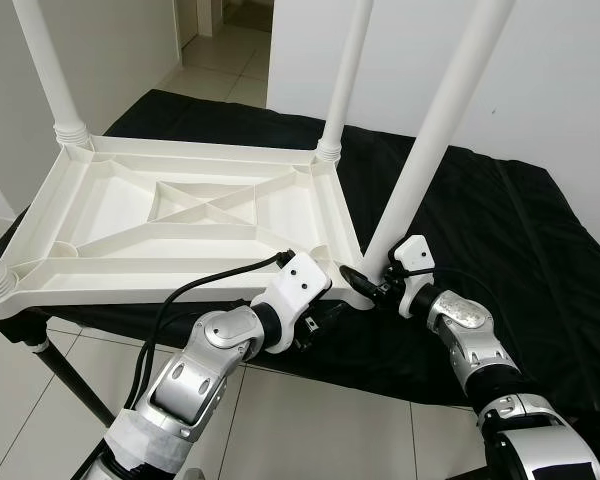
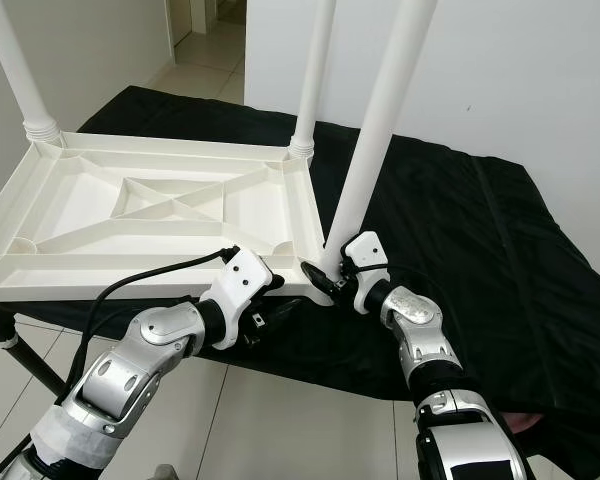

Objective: Building children table

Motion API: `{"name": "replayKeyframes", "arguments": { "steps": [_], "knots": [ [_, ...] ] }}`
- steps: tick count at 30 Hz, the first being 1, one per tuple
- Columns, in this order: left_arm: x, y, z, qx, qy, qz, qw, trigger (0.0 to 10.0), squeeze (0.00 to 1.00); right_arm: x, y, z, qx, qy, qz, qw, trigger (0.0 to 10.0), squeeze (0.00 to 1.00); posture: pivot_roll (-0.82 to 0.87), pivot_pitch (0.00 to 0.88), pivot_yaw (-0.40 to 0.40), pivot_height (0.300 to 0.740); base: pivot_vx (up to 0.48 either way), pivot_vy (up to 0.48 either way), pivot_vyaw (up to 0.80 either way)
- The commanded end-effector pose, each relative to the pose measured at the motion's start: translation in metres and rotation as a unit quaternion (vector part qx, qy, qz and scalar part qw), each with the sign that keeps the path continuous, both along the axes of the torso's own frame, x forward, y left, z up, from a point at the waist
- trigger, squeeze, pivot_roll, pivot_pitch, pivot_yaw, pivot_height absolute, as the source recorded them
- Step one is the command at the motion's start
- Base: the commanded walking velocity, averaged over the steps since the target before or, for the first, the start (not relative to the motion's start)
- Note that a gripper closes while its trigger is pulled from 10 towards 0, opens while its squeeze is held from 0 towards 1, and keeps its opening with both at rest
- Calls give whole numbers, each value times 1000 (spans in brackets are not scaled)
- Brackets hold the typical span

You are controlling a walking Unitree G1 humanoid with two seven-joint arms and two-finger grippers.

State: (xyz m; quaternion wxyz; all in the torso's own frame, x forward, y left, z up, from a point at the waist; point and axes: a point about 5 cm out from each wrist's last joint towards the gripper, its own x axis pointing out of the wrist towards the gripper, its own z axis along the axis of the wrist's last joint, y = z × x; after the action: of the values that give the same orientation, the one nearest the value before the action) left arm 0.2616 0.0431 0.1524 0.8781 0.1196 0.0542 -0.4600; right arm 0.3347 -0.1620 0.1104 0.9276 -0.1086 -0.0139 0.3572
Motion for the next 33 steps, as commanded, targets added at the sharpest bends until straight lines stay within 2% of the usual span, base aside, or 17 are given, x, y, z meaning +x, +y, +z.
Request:
{"name": "replayKeyframes", "arguments": {
  "steps": [1, 4, 7, 8, 13, 15, 18, 20, 21, 23, 25, 27, 29, 30, 33],
  "knots": [
    [1, -4, -2, 0, 6, -5, 1000, 10000, 0, -6, 4, -16, -5, 33, -13, 999, 10000, 0, 28, 0, -107, 740, 0, 0, 0],
    [1, -4, -2, 1, 6, -4, 1000, 10000, 0, -6, 5, -17, -8, 35, -23, 999, 10000, 0, 28, 0, -107, 740, 0, 0, 0],
    [1, -4, -3, 3, 5, -1, 1000, 10000, 0, -6, 5, -24, -19, 47, -80, 996, 10000, 0, 25, 0, -109, 740, 0, 0, 0],
    [1, -4, -3, 3, 5, -1, 1000, 10000, 0, -6, 5, -24, -19, 47, -80, 996, 10000, 0, 25, 0, -109, 740, 0, 0, 0],
    [1, -4, -4, 5, 5, -2, 1000, 10000, 0, -11, 17, -21, 41, 57, -149, 986, 10000, 0, 19, 0, -107, 740, 0, 0, 0],
    [1, -4, -4, 5, 5, -2, 1000, 10000, 0, -11, 17, -21, 41, 57, -149, 986, 10000, 0, 19, 0, -107, 740, 0, 0, 0],
    [1, -4, -4, 6, 5, -3, 1000, 10000, 0, -16, 24, -18, 68, 58, -193, 977, 10000, 0, 17, 0, -105, 740, 0, 0, 0],
    [1, -4, -4, 7, 5, -4, 1000, 10000, 0, -21, 30, -15, 91, 50, -235, 966, 10000, 0, 17, 0, -105, 740, 0, 0, 0],
    [1, -4, -4, 7, 5, -4, 1000, 10000, 0, -21, 30, -15, 91, 50, -235, 966, 10000, 0, 17, 0, -105, 740, 0, 0, 0],
    [2, -3, -4, 8, 4, -5, 1000, 10000, 0, -25, 34, -13, 102, 45, -271, 956, 10000, 0, 16, 0, -105, 740, 0, 0, 0],
    [2, -3, -4, 8, 4, -5, 1000, 10000, 0, -25, 35, -13, 102, 45, -278, 954, 10000, 0, 16, 0, -105, 740, 0, 0, 0],
    [2, -3, -3, 8, 3, -6, 1000, 10000, 0, -30, 45, -10, 114, 46, -324, 938, 10000, 0, 21, 0, -108, 740, 0, 0, 0],
    [2, -3, -3, 8, 3, -6, 1000, 10000, 0, -30, 45, -10, 114, 46, -324, 938, 10000, 0, 21, 0, -108, 740, 0, 0, 0],
    [2, -4, -3, 8, 3, -7, 1000, 10000, 0, -32, 49, -9, 119, 48, -337, 933, 10000, 0, 21, 0, -108, 740, 0, 0, 0],
    [2, -4, -3, 8, 4, -8, 1000, 10000, 0, -38, 61, -4, 116, 48, -321, 939, 10000, 0, 17, 0, -104, 740, 0, 0, 0]
  ]
}}
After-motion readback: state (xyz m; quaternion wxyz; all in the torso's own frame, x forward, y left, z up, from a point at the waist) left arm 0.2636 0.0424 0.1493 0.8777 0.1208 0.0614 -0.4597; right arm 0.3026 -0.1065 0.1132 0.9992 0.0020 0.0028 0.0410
